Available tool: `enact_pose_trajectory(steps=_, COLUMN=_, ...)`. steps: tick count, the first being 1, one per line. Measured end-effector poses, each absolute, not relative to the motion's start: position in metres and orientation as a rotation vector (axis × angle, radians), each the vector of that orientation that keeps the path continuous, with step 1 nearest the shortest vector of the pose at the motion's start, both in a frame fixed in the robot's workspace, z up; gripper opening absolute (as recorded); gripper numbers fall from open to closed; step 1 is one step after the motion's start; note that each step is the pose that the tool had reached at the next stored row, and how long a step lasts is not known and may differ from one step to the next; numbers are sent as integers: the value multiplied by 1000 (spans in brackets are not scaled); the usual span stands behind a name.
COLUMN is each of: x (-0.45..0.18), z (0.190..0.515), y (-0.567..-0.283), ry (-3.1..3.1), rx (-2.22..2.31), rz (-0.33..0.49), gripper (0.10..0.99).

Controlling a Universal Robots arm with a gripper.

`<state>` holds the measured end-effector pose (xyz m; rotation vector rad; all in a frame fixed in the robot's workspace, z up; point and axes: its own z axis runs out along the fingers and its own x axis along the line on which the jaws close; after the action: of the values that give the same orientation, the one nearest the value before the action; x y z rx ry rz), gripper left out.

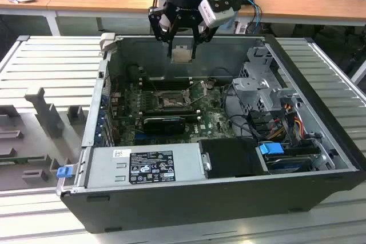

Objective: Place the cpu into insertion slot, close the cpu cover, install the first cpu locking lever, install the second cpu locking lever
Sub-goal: 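Place the cpu into insertion slot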

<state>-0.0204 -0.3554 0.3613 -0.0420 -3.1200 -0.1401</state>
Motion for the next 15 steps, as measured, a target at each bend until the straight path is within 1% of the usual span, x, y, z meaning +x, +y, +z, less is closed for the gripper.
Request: enact_pose_trajectory(steps=15, x=-20, z=358, y=-355, ry=-3119, rx=-173, rz=-141, gripper=529)
